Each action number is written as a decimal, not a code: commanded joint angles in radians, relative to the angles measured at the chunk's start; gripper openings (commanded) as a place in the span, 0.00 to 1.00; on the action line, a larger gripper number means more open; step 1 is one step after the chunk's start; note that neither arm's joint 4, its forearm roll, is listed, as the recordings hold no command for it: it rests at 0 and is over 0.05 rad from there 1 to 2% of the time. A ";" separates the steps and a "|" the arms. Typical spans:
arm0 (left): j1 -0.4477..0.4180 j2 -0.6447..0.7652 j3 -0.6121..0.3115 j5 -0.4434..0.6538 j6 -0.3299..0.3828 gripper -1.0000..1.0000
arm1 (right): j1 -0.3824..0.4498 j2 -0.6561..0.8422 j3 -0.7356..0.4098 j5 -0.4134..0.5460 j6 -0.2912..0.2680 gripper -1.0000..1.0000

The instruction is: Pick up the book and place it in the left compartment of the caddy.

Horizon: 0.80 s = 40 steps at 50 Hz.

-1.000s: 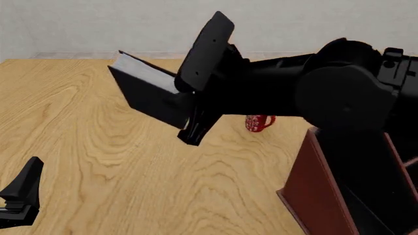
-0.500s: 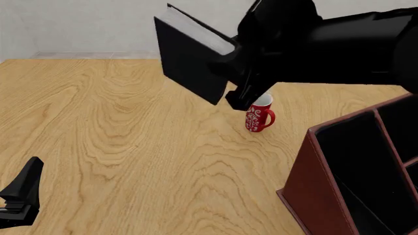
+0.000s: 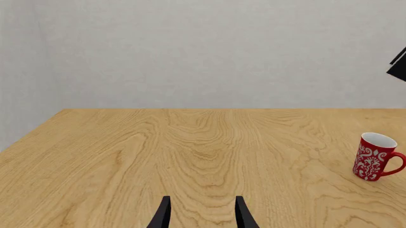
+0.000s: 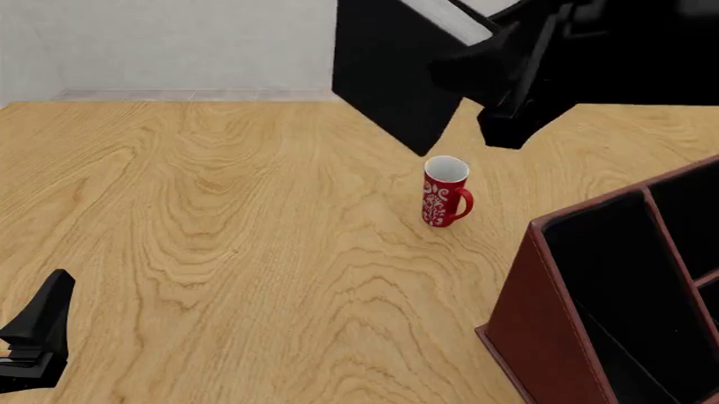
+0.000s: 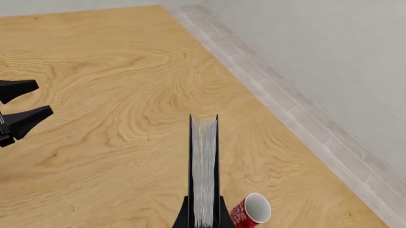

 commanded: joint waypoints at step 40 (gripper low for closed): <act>0.000 0.000 0.000 0.000 0.000 1.00 | -0.262 -0.379 0.059 0.259 0.044 0.00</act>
